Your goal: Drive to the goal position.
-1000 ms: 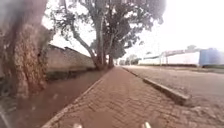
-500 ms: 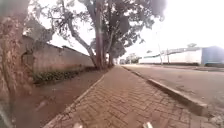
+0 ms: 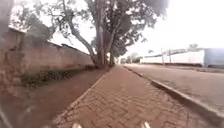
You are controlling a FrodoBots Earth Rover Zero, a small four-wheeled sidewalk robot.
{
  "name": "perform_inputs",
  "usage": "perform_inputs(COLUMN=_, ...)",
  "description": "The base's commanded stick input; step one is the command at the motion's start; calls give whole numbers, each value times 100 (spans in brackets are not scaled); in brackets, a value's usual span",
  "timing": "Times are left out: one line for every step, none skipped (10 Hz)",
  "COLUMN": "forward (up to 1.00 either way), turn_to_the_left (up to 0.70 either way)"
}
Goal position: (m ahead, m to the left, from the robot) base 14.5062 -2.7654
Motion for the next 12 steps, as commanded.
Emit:
perform_inputs(forward=70, turn_to_the_left=-35)
perform_inputs(forward=70, turn_to_the_left=-35)
perform_inputs(forward=70, turn_to_the_left=-35)
perform_inputs(forward=70, turn_to_the_left=-35)
perform_inputs(forward=70, turn_to_the_left=-20)
perform_inputs(forward=70, turn_to_the_left=-3)
perform_inputs(forward=70, turn_to_the_left=0)
perform_inputs(forward=70, turn_to_the_left=0)
perform_inputs(forward=70, turn_to_the_left=0)
perform_inputs(forward=70, turn_to_the_left=0)
perform_inputs(forward=70, turn_to_the_left=-10)
perform_inputs(forward=70, turn_to_the_left=-27)
